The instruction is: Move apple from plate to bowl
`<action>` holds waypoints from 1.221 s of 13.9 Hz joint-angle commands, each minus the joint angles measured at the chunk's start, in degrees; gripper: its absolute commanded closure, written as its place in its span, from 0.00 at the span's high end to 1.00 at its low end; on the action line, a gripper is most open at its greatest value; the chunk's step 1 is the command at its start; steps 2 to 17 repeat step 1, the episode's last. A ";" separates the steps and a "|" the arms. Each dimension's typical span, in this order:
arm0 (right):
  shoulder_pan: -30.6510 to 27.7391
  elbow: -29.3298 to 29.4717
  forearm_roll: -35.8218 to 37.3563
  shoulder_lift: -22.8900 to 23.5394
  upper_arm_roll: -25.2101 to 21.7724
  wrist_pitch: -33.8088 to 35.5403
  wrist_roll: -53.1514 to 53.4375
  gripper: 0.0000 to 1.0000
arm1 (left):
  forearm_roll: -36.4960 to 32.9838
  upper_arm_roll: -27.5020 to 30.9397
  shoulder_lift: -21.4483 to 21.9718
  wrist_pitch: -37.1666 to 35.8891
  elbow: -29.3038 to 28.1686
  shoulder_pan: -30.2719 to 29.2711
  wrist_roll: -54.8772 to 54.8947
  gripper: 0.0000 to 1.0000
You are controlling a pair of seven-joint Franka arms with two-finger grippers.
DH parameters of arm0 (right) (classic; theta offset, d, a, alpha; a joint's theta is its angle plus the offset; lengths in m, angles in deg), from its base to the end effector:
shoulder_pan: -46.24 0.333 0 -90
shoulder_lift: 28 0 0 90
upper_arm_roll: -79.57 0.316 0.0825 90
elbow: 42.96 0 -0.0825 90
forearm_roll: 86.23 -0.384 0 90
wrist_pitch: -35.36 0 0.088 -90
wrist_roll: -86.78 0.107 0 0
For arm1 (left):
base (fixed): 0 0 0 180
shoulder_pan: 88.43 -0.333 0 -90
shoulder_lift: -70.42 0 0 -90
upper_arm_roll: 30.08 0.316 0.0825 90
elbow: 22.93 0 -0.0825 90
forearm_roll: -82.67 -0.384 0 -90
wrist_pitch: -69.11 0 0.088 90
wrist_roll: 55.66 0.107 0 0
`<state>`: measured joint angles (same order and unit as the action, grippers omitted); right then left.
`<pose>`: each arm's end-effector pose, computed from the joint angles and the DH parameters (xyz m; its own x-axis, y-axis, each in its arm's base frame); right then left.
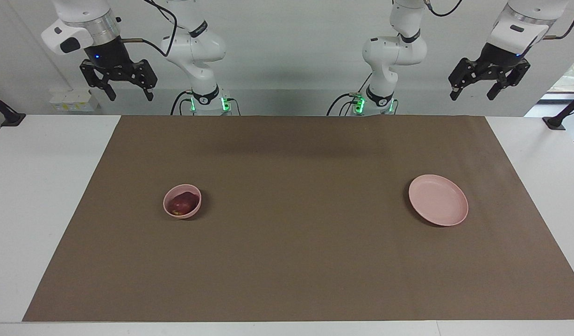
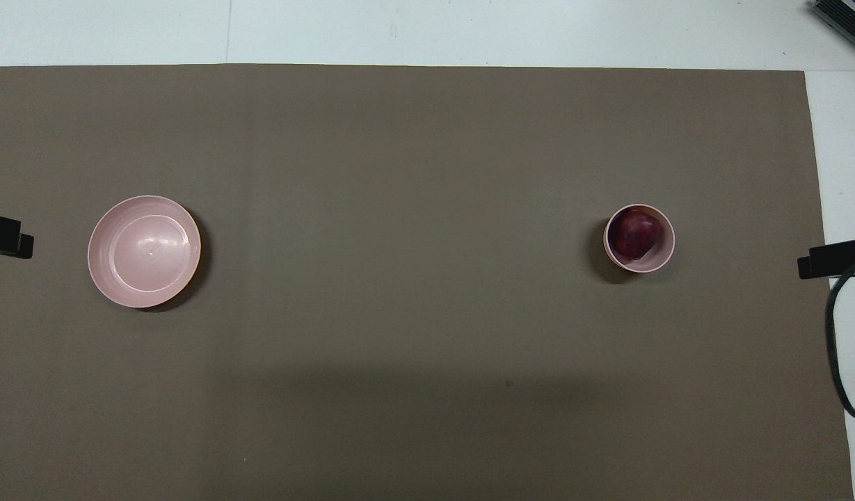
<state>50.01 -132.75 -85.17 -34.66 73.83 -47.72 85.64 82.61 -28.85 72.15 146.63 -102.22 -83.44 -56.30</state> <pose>0.5043 -0.0232 0.6769 0.9999 -0.0160 -0.0016 -0.0160 -0.9998 0.0067 0.5170 -0.0336 0.7076 0.9985 -0.0542 -0.0007 -0.0542 -0.9985 -0.0004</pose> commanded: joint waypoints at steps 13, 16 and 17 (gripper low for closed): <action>-0.60 -1.88 0.79 -1.52 0.38 -1.20 -1.14 1.00 | -0.55 0.27 0.47 -1.15 0.27 0.28 0.11 1.00; -0.60 -1.88 0.79 -1.52 0.38 -1.20 -1.14 1.00 | -0.55 0.27 0.47 -1.15 0.27 0.28 0.11 1.00; -0.60 -1.88 0.79 -1.52 0.38 -1.20 -1.14 1.00 | -0.55 0.27 0.47 -1.15 0.27 0.28 0.11 1.00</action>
